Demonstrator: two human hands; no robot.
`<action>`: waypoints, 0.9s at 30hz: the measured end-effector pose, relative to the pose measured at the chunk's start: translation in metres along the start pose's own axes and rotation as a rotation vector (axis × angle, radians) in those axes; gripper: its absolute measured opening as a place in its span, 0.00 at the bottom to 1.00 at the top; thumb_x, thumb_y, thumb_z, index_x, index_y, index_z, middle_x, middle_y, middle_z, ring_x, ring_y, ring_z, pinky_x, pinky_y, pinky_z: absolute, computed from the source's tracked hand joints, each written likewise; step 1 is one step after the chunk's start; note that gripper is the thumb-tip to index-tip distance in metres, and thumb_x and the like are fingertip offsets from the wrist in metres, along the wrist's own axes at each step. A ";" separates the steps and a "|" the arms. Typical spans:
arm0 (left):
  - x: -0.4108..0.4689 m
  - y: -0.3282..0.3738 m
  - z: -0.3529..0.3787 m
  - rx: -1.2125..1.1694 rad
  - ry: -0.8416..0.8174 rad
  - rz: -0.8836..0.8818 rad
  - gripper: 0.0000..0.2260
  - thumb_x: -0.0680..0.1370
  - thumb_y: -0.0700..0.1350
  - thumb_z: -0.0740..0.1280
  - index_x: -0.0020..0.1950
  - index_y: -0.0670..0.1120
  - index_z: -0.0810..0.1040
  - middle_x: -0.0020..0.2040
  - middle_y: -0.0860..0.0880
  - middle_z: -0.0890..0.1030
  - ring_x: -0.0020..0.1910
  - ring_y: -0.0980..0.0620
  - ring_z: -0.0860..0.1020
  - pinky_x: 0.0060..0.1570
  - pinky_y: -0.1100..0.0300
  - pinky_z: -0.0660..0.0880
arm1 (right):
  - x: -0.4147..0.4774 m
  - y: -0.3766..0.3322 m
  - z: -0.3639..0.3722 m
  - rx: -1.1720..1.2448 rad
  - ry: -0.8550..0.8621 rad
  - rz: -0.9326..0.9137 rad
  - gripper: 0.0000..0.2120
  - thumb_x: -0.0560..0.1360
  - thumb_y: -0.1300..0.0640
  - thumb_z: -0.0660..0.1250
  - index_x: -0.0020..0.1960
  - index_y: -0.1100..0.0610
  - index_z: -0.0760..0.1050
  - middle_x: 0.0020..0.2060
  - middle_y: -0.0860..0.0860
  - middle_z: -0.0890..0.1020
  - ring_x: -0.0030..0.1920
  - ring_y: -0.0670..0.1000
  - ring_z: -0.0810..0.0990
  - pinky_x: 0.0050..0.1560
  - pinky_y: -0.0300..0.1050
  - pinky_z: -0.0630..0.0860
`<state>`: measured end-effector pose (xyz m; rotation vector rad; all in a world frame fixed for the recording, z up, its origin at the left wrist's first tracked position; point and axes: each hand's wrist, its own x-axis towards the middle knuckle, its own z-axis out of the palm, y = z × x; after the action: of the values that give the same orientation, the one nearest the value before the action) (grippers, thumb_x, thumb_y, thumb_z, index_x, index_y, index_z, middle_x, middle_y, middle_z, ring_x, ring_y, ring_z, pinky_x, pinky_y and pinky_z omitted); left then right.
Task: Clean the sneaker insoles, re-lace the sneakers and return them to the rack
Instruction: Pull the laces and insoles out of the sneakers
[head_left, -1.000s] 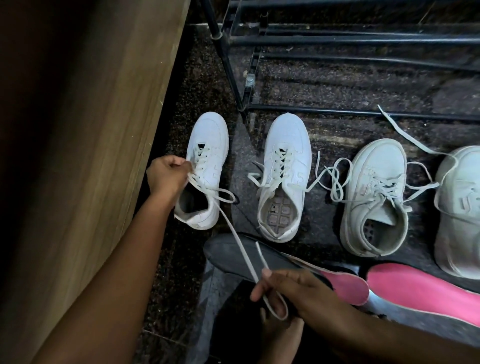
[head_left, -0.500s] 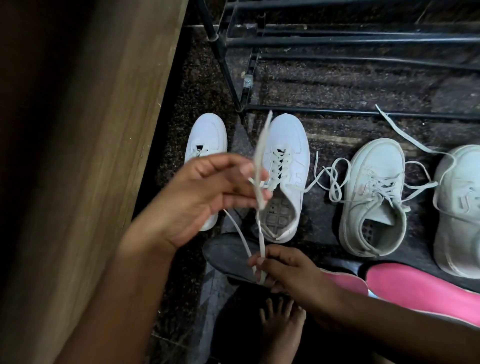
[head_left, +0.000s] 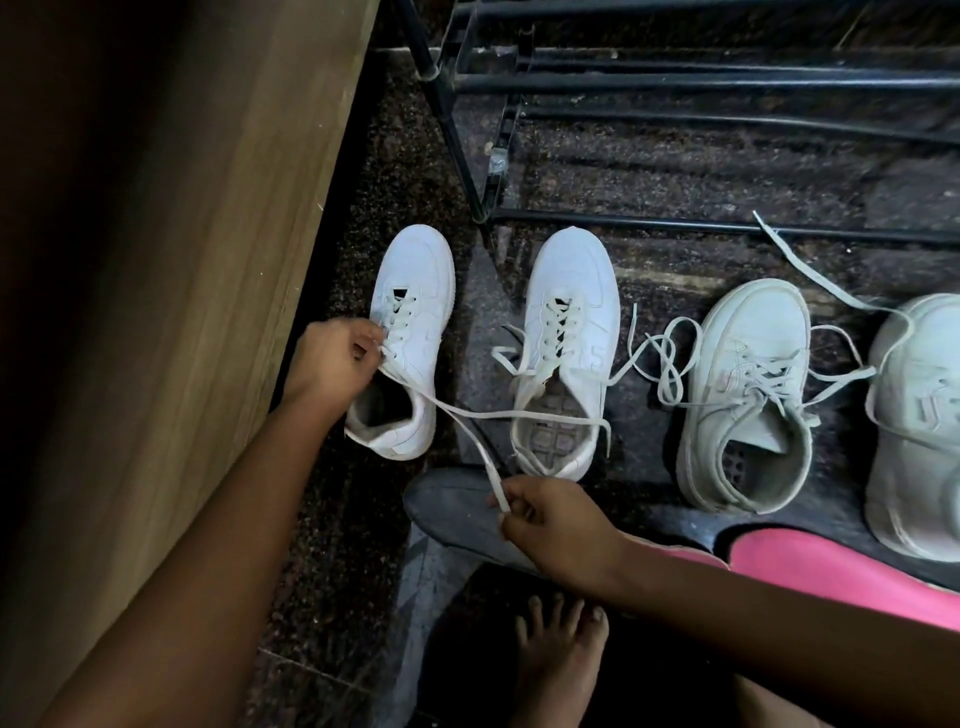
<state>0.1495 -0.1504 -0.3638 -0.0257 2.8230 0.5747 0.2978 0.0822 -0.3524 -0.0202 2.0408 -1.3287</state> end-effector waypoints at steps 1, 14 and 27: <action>0.002 0.001 0.001 0.031 -0.008 0.001 0.09 0.72 0.35 0.69 0.50 0.42 0.83 0.45 0.43 0.84 0.40 0.45 0.81 0.49 0.53 0.78 | 0.003 -0.001 0.000 -0.039 0.016 -0.022 0.04 0.73 0.62 0.63 0.44 0.62 0.76 0.31 0.48 0.74 0.37 0.50 0.74 0.40 0.47 0.70; -0.001 0.000 0.005 0.156 -0.031 0.144 0.02 0.73 0.36 0.64 0.43 0.41 0.77 0.46 0.43 0.74 0.41 0.41 0.75 0.41 0.47 0.74 | 0.024 0.008 0.004 -0.125 0.009 -0.057 0.22 0.74 0.62 0.63 0.69 0.58 0.69 0.60 0.55 0.74 0.55 0.56 0.77 0.53 0.38 0.68; 0.003 -0.012 0.000 -0.221 -0.084 -0.071 0.06 0.72 0.34 0.70 0.43 0.44 0.79 0.43 0.46 0.81 0.43 0.50 0.77 0.51 0.56 0.74 | 0.015 0.005 0.001 -0.101 0.027 -0.072 0.26 0.67 0.51 0.58 0.63 0.57 0.73 0.58 0.54 0.75 0.56 0.54 0.76 0.56 0.51 0.74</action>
<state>0.1476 -0.1613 -0.3692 -0.1389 2.6534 0.8468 0.2886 0.0784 -0.3647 -0.1225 2.1461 -1.2745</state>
